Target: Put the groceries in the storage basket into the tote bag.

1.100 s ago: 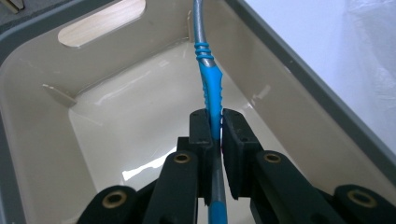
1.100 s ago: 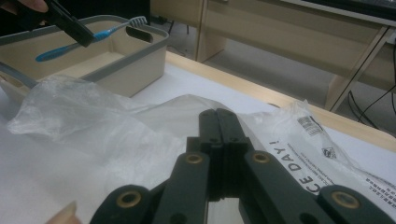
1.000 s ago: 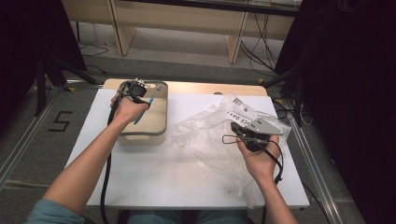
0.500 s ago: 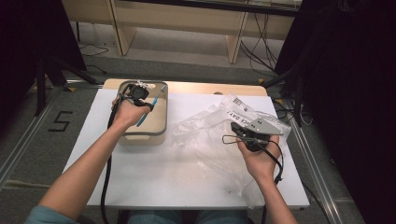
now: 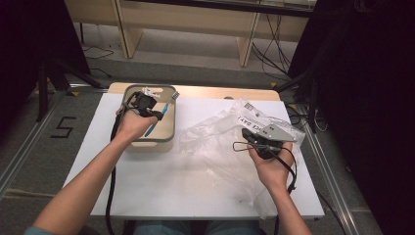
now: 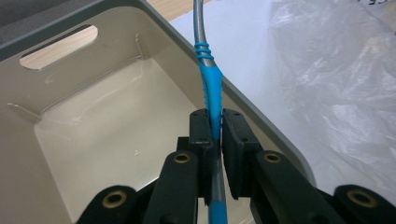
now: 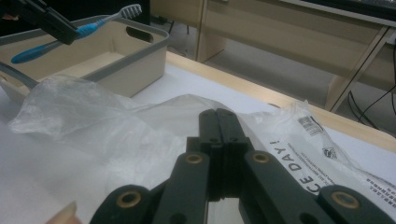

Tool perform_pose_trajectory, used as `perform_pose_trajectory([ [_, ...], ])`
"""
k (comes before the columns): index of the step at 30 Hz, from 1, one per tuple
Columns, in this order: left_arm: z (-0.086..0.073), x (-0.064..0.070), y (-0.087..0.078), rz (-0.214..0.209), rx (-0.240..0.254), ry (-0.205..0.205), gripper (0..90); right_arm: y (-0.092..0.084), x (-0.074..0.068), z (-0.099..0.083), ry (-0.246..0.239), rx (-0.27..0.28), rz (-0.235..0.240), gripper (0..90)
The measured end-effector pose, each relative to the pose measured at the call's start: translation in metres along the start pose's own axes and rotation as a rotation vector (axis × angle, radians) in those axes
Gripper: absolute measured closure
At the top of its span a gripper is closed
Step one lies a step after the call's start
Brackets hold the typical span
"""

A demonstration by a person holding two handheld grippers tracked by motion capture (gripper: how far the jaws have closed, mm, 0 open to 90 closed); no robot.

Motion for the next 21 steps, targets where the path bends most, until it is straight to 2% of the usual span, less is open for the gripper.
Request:
perform_pose_trajectory([
  [11, -0.014, 0.018, -0.010, -0.042, 0.024, 0.020, 82.5, 0.000, -0.001, 0.000, -0.001, -0.001, 0.001, 90.0],
  [21, -0.019, 0.034, -0.018, -0.071, 0.053, 0.042, 82.5, 0.000, -0.001, 0.000, -0.001, -0.001, 0.001, 90.0],
])
Point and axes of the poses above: each handheld gripper's, and its own axes: y roughly forward along the jaws, z roughly out of its top, x roughly to its right, the point moved 7 cm from there along y, roughly forward along the jaws, and after that the axes turned 7 degrees about -z, right-handed, at the moved point
